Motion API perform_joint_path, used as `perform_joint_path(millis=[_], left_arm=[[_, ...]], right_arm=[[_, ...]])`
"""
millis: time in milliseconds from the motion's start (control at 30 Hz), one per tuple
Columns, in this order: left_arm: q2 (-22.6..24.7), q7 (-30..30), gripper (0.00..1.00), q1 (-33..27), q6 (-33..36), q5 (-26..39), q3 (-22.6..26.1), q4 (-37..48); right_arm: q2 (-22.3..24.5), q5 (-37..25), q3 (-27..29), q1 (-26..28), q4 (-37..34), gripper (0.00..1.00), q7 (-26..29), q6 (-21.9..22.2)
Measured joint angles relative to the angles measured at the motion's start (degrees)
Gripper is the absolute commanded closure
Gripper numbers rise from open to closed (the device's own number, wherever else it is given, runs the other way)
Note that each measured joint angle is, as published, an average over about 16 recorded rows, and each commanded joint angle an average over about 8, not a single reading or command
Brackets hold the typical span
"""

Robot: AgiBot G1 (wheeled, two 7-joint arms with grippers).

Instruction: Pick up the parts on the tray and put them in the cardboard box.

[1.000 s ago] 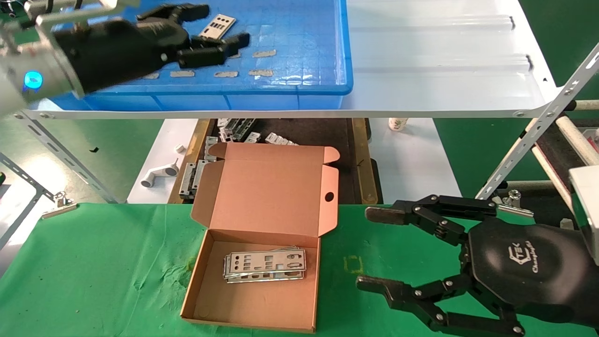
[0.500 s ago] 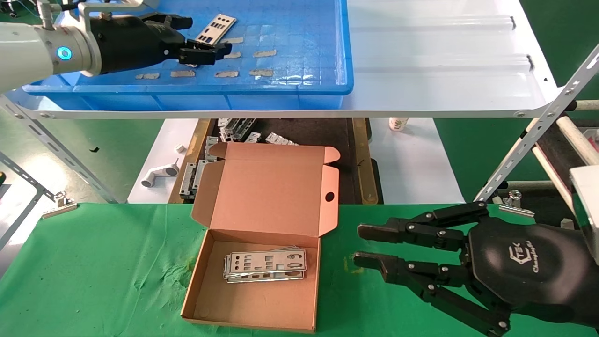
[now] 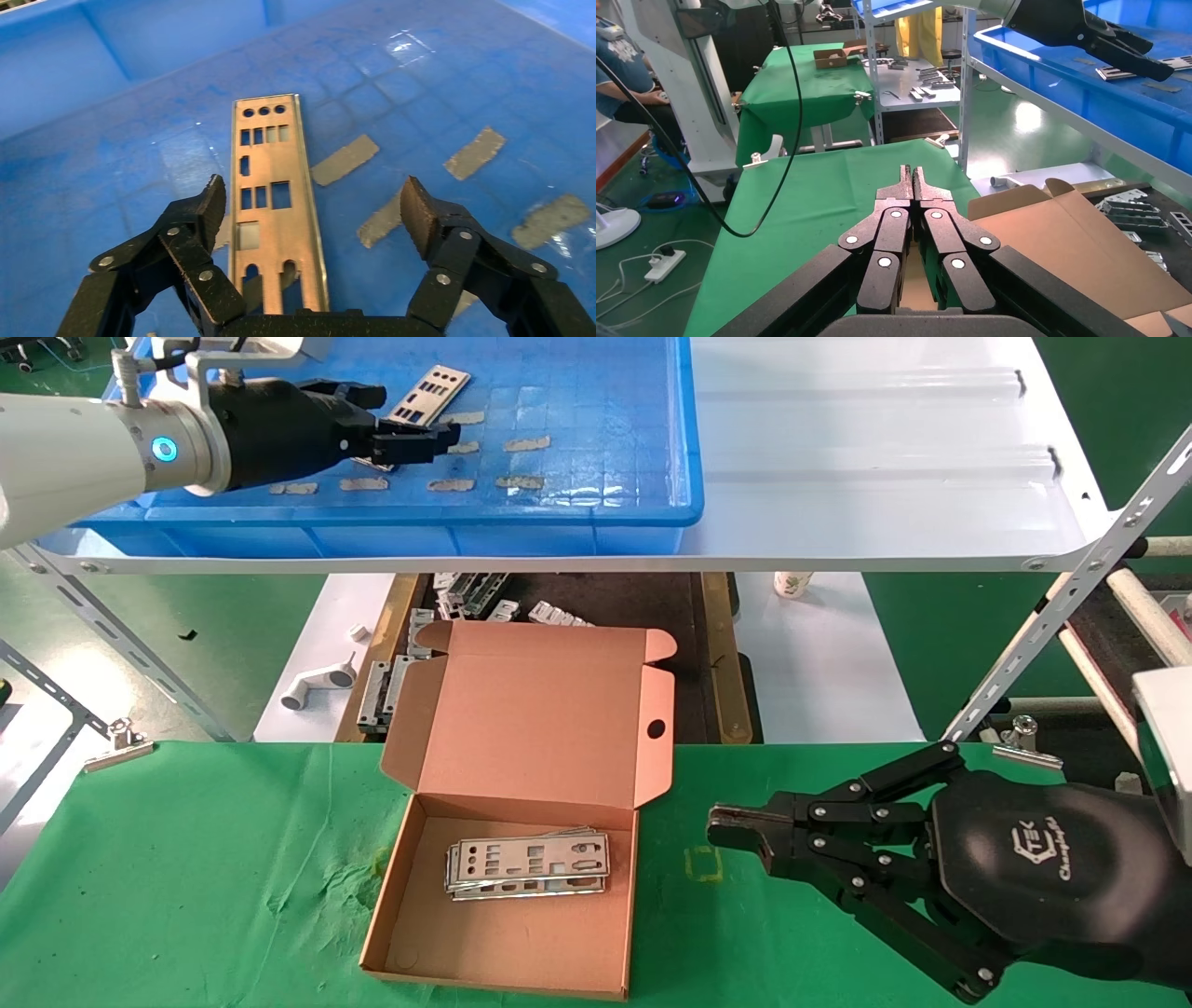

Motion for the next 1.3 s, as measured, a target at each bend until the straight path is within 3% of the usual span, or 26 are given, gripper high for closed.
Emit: perform_joint_path(millis=[1000, 1300], left_arm=[[0.61, 2.18, 1.00, -0.49, -2.25, -0.46, -0.37, 2.36], [-1.34, 5.00, 1.00, -1.50, 2.43, -2.27, -1.57, 0.18]], right_arm=[[0.00, 0.00, -0.01, 0.00, 0.00, 1.00, 0.00, 0.00], [0.00, 0.00, -0.01, 0.00, 0.00, 1.00, 0.00, 0.00]])
